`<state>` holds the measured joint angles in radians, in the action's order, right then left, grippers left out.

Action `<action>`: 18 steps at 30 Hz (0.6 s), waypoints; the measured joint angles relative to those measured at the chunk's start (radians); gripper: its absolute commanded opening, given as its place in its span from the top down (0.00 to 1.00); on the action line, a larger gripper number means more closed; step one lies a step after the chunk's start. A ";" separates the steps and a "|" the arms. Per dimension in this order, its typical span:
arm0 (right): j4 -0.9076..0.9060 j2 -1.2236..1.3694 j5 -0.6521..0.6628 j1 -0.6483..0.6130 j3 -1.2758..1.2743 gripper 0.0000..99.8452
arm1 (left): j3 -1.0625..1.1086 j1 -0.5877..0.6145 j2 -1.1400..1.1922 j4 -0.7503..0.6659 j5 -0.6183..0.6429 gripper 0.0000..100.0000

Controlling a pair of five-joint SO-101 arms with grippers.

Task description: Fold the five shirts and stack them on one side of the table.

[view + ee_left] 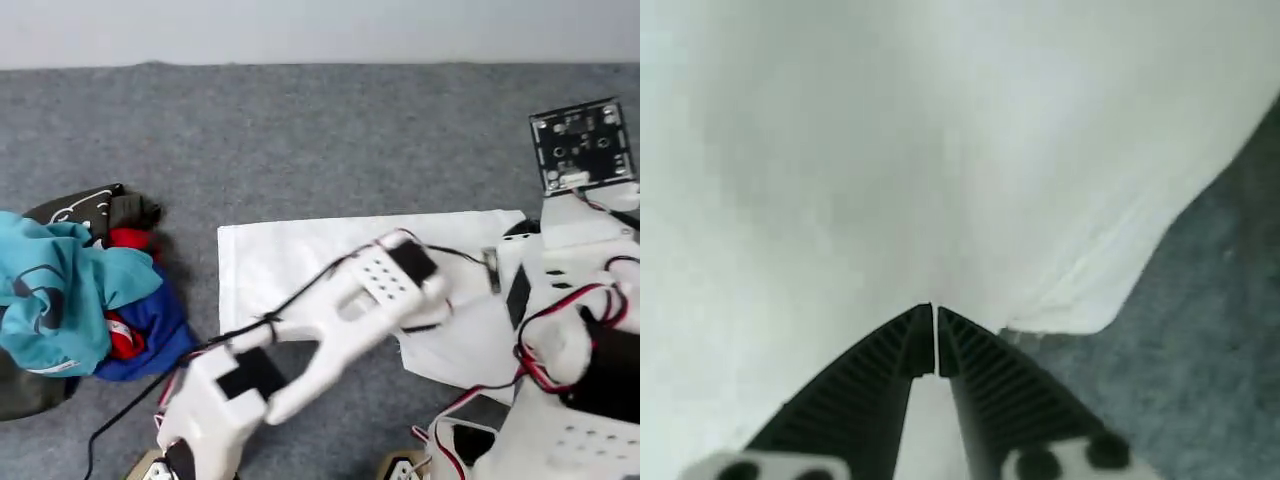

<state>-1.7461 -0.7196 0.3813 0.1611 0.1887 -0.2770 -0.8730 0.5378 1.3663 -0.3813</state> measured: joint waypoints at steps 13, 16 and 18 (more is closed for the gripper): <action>0.000 -0.003 -0.006 -0.011 0.000 0.98 | -0.598 -0.121 0.413 0.327 0.000 0.83; 0.000 -0.003 -0.021 -0.011 0.000 0.98 | -0.713 -0.121 0.502 0.350 0.000 0.83; 0.000 -0.003 -0.025 -0.011 0.000 0.98 | -0.772 -0.121 0.543 0.356 0.000 0.83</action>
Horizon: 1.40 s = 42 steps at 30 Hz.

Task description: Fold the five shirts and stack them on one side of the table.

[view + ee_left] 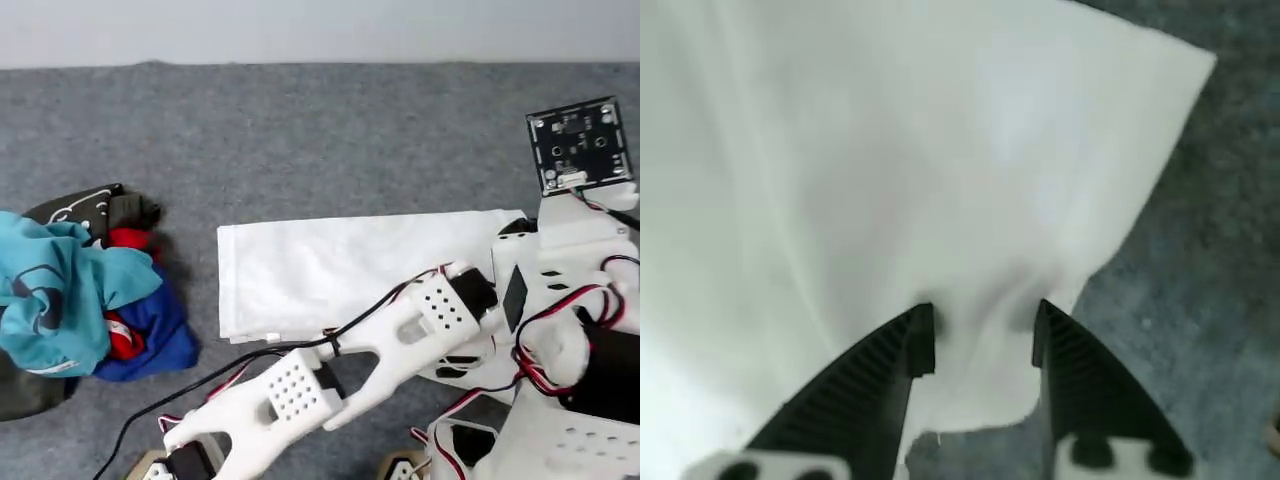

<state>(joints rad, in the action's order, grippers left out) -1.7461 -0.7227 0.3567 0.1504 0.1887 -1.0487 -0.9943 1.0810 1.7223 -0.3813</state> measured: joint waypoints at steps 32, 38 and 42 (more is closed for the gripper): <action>-0.003 0.000 0.000 0.000 0.000 0.98 | 0.006 -0.127 -0.041 0.003 0.046 0.83; -0.003 0.000 0.000 0.000 0.000 0.98 | 0.006 -0.127 0.012 -0.037 0.075 0.85; -0.003 0.000 0.000 0.000 0.000 0.98 | 0.003 -0.129 0.029 -0.041 0.078 0.90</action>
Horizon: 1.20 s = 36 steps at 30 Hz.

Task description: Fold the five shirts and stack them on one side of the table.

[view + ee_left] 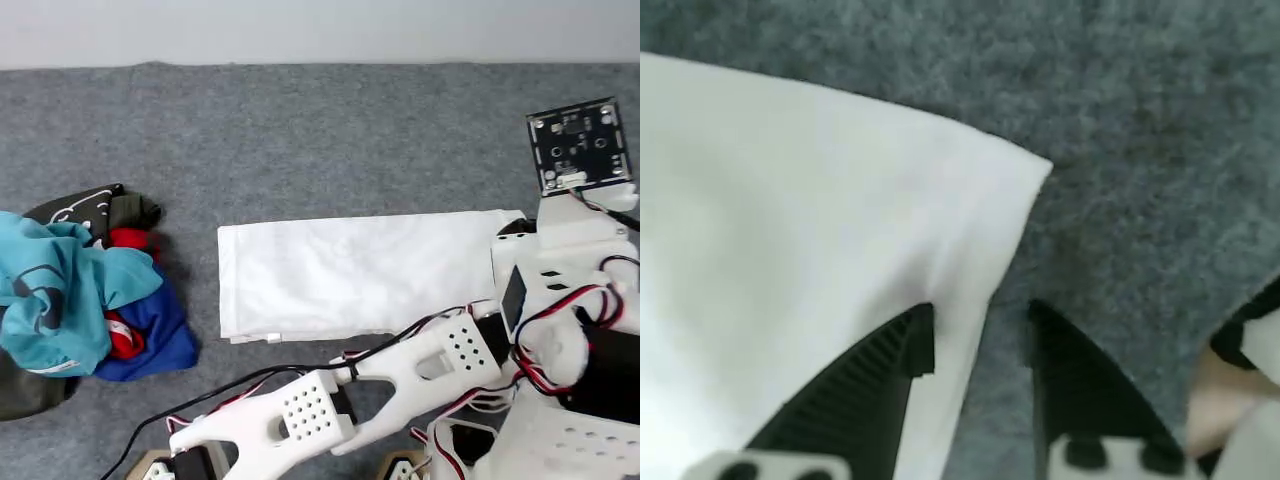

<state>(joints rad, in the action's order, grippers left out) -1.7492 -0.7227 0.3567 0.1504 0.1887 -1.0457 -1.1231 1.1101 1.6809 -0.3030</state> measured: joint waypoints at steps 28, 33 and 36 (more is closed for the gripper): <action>0.109 0.002 0.000 -0.005 -0.049 0.98 | -0.204 0.011 0.009 0.031 0.000 0.99; 0.109 0.002 0.000 -0.066 -0.049 0.98 | -0.281 0.068 0.009 0.037 0.000 0.99; 0.109 0.002 0.000 -0.107 -0.049 0.98 | -0.292 0.107 0.009 0.037 -0.002 0.99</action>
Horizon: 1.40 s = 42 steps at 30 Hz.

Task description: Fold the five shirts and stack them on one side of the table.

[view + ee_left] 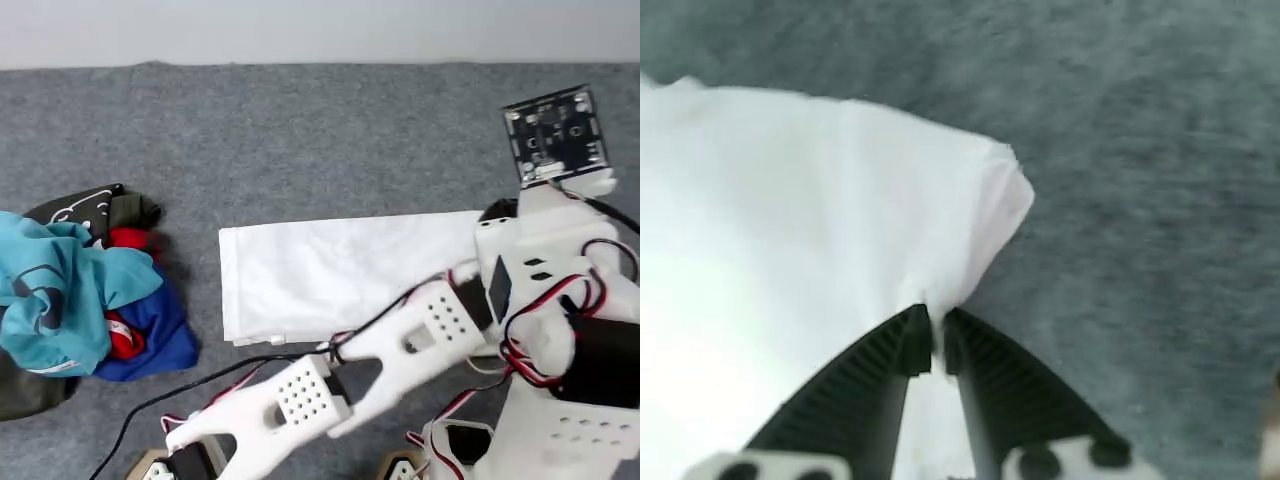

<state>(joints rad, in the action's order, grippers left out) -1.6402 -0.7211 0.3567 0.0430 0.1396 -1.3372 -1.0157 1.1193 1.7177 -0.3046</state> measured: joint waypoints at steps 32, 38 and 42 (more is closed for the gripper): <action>0.071 0.000 0.000 -0.049 -0.084 0.98 | 0.000 0.176 0.081 -0.204 -0.023 0.86; 0.052 0.000 0.000 -0.048 -0.084 0.98 | 0.000 0.219 0.081 -0.204 0.020 0.86; 0.052 0.000 0.000 -0.049 -0.084 0.98 | 0.000 0.235 0.081 -0.204 0.020 0.86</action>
<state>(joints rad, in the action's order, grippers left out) -1.5881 -0.7211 0.3567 -0.0061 0.0552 -1.3372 -0.7810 1.2006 1.5136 -0.2846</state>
